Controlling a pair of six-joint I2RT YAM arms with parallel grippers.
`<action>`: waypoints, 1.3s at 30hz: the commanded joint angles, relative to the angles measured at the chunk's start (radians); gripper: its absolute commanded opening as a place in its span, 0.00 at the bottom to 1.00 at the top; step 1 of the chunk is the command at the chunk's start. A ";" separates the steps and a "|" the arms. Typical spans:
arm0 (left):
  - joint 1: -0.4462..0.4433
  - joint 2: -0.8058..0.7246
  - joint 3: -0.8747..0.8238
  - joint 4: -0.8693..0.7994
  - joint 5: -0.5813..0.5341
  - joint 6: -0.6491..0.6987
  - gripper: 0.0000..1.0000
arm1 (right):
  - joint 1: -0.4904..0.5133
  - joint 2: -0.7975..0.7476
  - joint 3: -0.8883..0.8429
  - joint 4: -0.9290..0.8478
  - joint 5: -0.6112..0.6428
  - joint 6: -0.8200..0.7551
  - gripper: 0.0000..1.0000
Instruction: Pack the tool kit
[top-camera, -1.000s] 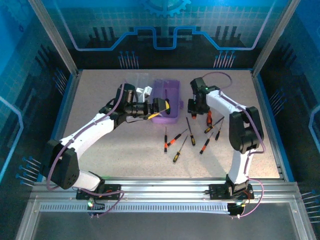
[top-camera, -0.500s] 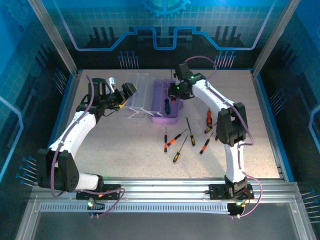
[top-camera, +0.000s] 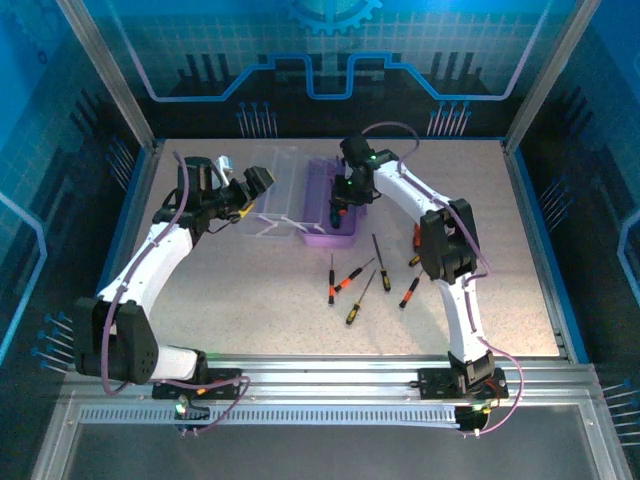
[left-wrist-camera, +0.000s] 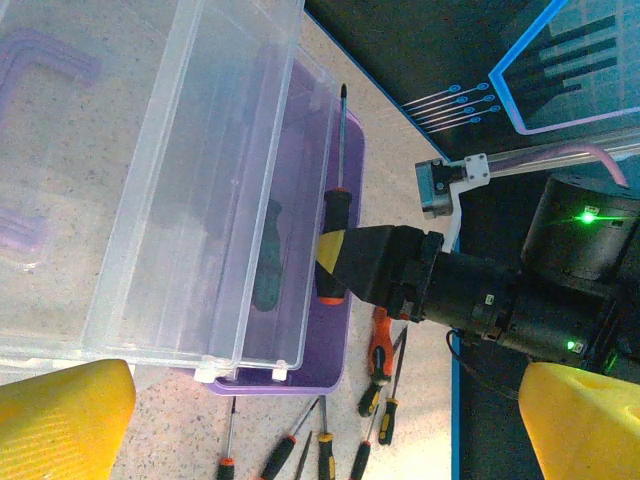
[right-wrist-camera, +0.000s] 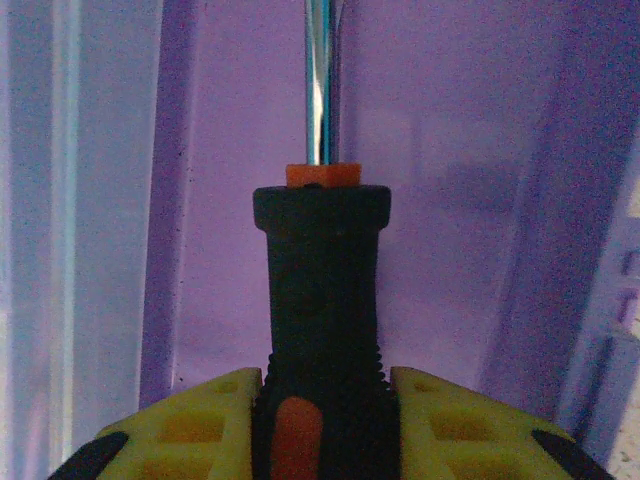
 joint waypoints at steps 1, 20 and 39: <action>0.002 -0.003 -0.010 0.016 0.011 -0.012 0.99 | 0.012 0.049 0.034 -0.032 -0.019 0.015 0.30; 0.002 0.002 -0.012 0.024 0.021 -0.021 0.99 | 0.030 0.163 0.205 -0.174 0.049 0.011 0.47; 0.002 -0.004 -0.021 0.053 0.044 -0.038 0.99 | 0.047 -0.057 0.134 -0.105 0.139 0.046 0.46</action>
